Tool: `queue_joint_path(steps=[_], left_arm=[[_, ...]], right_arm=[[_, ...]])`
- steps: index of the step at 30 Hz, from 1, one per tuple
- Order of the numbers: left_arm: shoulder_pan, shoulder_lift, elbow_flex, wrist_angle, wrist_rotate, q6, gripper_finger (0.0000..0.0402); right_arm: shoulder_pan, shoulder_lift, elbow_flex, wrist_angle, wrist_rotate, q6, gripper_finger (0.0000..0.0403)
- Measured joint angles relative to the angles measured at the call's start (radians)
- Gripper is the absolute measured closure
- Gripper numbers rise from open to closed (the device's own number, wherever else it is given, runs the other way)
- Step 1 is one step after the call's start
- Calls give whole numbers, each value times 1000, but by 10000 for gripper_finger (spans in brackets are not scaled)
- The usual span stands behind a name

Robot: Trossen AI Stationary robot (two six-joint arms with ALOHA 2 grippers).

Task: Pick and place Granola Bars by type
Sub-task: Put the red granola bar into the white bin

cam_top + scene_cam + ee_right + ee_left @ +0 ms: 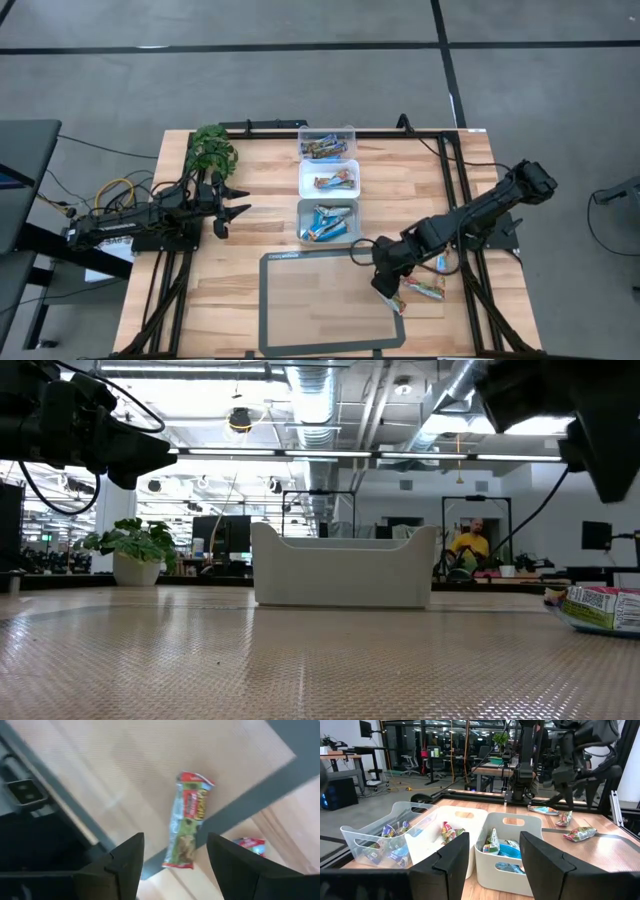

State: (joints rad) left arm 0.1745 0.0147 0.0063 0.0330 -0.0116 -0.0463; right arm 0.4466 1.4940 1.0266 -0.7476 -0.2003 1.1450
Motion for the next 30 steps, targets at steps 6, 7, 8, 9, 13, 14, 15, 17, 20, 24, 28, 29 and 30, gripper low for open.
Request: queue_joint_path(steps=[6, 7, 8, 9, 13, 14, 15, 17, 20, 24, 28, 29, 30], left_arm=[[0, 0, 0, 0, 0, 0, 235], [0, 0, 0, 0, 0, 0, 235], [0, 0, 0, 0, 0, 0, 235], [0, 0, 0, 0, 0, 0, 235], [0, 0, 0, 0, 0, 0, 235], [0, 0, 0, 0, 0, 0, 235], [0, 0, 0, 0, 0, 0, 235], [0, 0, 0, 0, 0, 0, 235], [0, 0, 0, 0, 0, 0, 235], [0, 0, 0, 0, 0, 0, 235], [0, 0, 0, 0, 0, 0, 235], [0, 0, 0, 0, 0, 0, 235], [0, 0, 0, 0, 0, 0, 235]], right_arm=[[60, 8, -41, 4, 65, 44, 195], [66, 22, -41, 15, 73, 44, 195], [71, 38, -41, 26, 76, 43, 194], [78, 54, -41, 30, 75, 37, 194], [101, 140, -41, 99, 65, 27, 193], [105, 154, -41, 103, 65, 26, 194], [109, 166, -41, 103, 65, 26, 194], [110, 193, -40, 110, 64, 26, 195], [107, 224, -41, 132, 58, 32, 194], [108, 262, -41, 192, 45, 33, 191], [107, 289, -36, 194, 39, 34, 193], [106, 289, -36, 193, 39, 34, 196], [103, 289, -36, 193, 40, 34, 200]])
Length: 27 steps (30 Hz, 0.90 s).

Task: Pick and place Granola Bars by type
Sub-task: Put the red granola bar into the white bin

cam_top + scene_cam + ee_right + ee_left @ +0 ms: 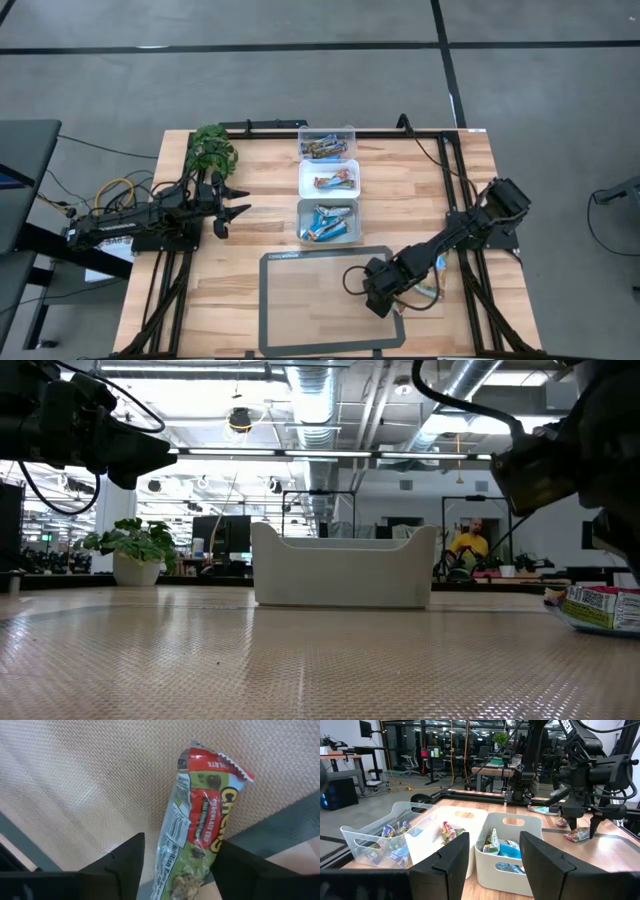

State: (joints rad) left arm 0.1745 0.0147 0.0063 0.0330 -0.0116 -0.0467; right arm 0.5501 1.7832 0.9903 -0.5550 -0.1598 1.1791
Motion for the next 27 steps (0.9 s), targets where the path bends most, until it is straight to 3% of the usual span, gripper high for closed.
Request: queue_joint_path(steps=[13, 18, 27], left_arm=[[0, 0, 0, 0, 0, 0, 235], [0, 0, 0, 0, 0, 0, 235], [0, 0, 0, 0, 0, 0, 235]], right_arm=[[-33, -4, -4, -21, -14, -10, 339], [-49, -14, -1, 21, -37, -50, 355], [-149, -139, 5, 349, -37, -252, 356]])
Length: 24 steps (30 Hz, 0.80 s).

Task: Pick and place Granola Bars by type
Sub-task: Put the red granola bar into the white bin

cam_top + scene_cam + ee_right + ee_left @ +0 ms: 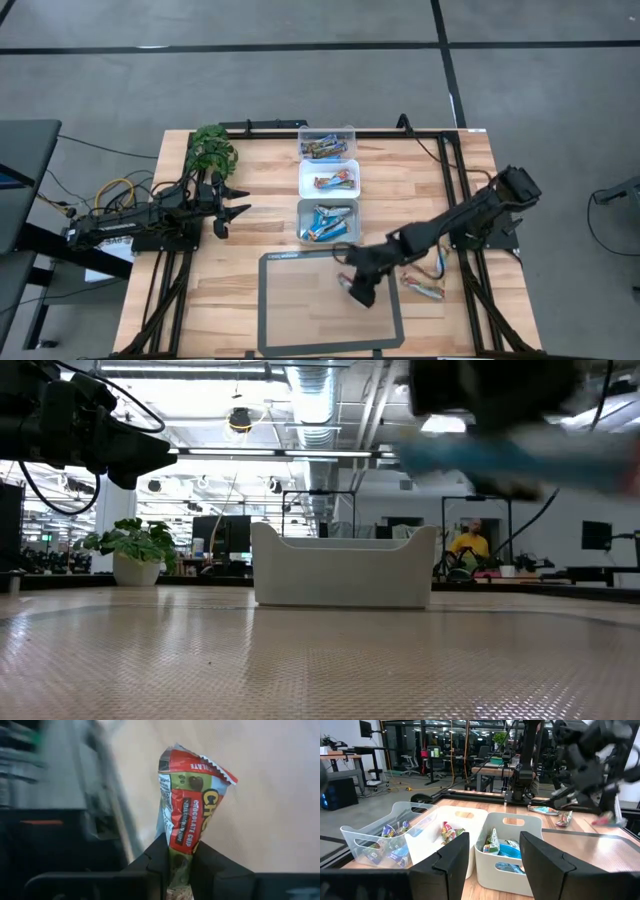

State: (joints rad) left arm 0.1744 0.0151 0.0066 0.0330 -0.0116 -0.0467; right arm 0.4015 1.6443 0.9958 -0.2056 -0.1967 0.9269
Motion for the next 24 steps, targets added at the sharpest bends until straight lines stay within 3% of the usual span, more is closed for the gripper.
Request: queue_joint_path(steps=[12, 24], left_arm=[[0, 0, 0, 0, 0, 0, 235], [0, 0, 0, 0, 0, 0, 235]], right_arm=[[-175, -158, 0, 430, 1, -149, 356], [-277, -200, 0, 426, 16, -233, 356]])
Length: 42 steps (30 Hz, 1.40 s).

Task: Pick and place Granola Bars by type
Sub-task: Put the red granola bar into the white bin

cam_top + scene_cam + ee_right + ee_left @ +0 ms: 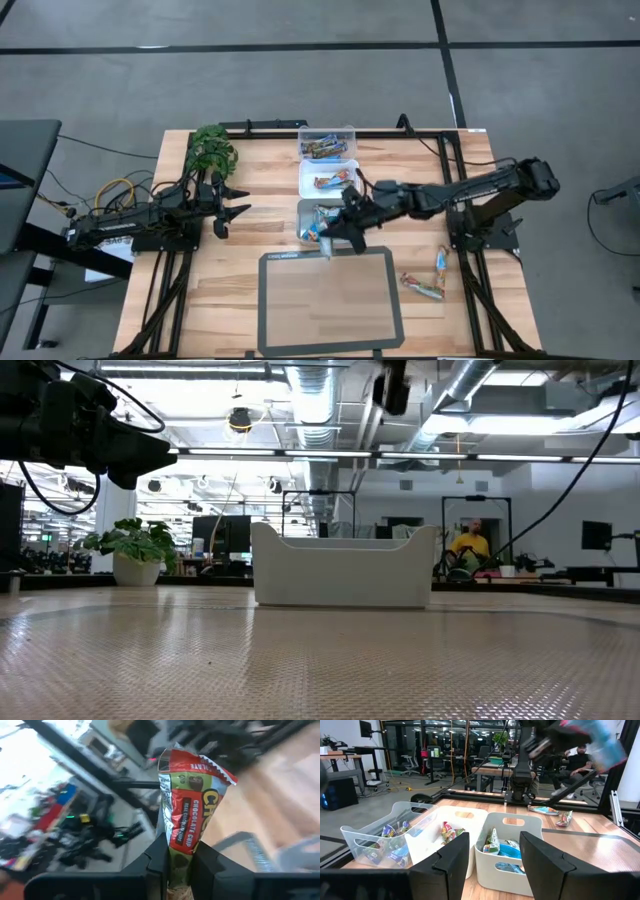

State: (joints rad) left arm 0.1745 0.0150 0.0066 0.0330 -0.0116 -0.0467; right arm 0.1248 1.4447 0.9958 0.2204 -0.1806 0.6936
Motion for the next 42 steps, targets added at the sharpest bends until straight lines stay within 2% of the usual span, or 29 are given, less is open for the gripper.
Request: queue_joint_path(steps=[11, 18, 24, 27, 38, 42], left_arm=[[0, 0, 0, 0, 0, 0, 235], [0, 0, 0, 0, 0, 0, 235], [0, 0, 0, 0, 0, 0, 235], [0, 0, 0, 0, 0, 0, 235], [0, 0, 0, 0, 0, 0, 235], [0, 0, 0, 0, 0, 0, 235]], right_arm=[[-290, 21, 1, -3, 13, -141, 356], [-482, 29, 0, -1, 27, -146, 356], [-556, 29, 0, -22, 23, -175, 356], [-571, 29, 0, -71, 24, -283, 356], [-550, 53, -1, -374, 29, -861, 356], [-532, 103, -4, -428, 63, -969, 356]])
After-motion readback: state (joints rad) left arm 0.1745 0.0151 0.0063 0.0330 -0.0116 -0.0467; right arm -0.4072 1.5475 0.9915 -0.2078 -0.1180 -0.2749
